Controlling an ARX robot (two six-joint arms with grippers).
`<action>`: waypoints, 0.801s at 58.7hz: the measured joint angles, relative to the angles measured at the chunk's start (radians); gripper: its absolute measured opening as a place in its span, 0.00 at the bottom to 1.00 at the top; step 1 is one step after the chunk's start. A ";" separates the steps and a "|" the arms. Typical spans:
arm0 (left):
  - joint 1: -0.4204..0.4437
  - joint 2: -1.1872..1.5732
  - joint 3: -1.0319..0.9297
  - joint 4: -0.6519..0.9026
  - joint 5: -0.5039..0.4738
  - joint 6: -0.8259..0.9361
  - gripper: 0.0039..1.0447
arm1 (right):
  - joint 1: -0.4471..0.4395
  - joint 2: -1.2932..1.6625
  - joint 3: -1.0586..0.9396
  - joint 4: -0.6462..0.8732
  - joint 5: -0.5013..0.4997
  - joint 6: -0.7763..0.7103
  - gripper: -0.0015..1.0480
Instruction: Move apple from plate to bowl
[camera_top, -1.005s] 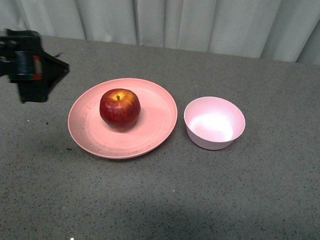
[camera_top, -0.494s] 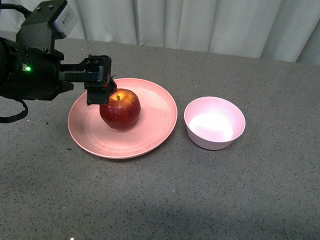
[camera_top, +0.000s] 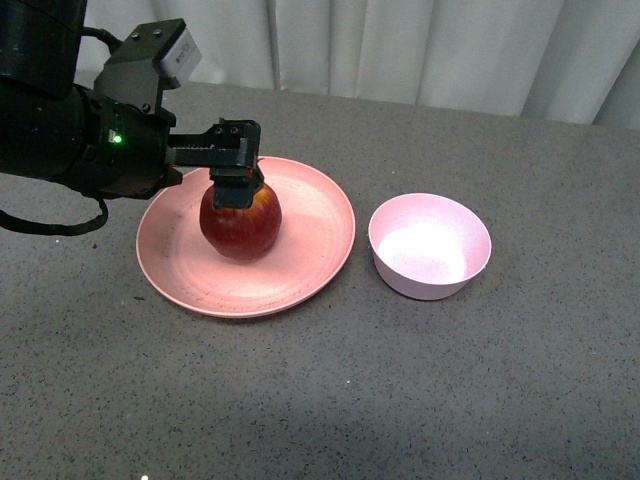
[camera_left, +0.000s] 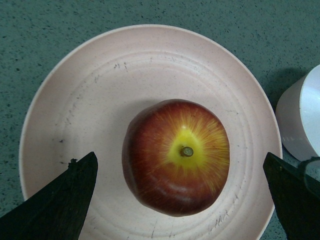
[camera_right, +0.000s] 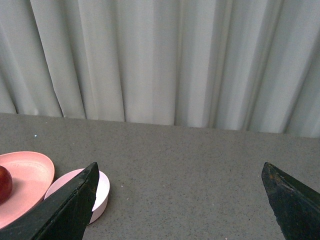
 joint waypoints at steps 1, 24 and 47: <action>-0.001 0.003 0.003 -0.001 0.000 0.000 0.94 | 0.000 0.000 0.000 0.000 0.000 0.000 0.91; -0.016 0.087 0.048 -0.038 0.005 0.019 0.94 | 0.000 0.000 0.000 0.000 0.000 0.000 0.91; -0.017 0.096 0.050 -0.032 0.003 0.049 0.63 | 0.000 0.000 0.000 0.000 0.000 0.000 0.91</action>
